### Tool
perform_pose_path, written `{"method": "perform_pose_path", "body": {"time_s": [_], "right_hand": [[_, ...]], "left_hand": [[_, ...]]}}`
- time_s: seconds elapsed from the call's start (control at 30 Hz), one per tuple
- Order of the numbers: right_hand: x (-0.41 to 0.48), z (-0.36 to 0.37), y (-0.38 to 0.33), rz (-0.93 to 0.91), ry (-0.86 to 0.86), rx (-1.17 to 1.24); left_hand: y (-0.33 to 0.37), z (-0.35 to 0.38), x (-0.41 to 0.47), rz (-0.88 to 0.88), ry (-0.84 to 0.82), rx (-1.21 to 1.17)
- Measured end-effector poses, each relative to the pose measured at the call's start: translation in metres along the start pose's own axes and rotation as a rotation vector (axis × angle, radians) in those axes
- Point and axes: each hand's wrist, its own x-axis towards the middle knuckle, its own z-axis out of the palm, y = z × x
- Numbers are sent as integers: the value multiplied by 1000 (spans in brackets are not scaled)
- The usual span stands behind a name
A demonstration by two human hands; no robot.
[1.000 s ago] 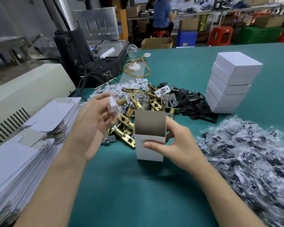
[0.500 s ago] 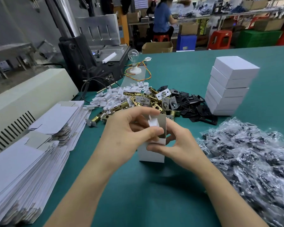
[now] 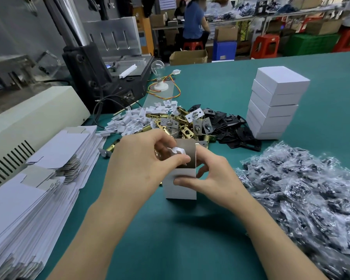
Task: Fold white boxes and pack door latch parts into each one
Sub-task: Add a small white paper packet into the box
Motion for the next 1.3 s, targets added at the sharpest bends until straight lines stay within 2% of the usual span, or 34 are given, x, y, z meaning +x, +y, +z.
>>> {"method": "perform_pose_path", "body": {"time_s": [0.23, 0.37, 0.63, 0.87, 1.03, 1.17, 1.3], "right_hand": [[-1, -1, -1, 15, -4, 2], [0, 0, 0, 16, 13, -9], [1, 1, 3, 13, 8, -29], [1, 1, 3, 2, 14, -52], [1, 1, 2, 21, 14, -58], [0, 0, 1, 22, 8, -67], [-1, -1, 0, 26, -6, -55]], "left_hand": [[17, 12, -4, 54, -8, 220], [17, 11, -3, 40, -8, 219], [11, 3, -4, 91, -121, 190], [12, 1, -2, 187, -213, 447], [10, 2, 0, 253, -130, 373], [8, -3, 5, 286, -130, 267], [-2, -26, 10, 338, 3, 190]]}}
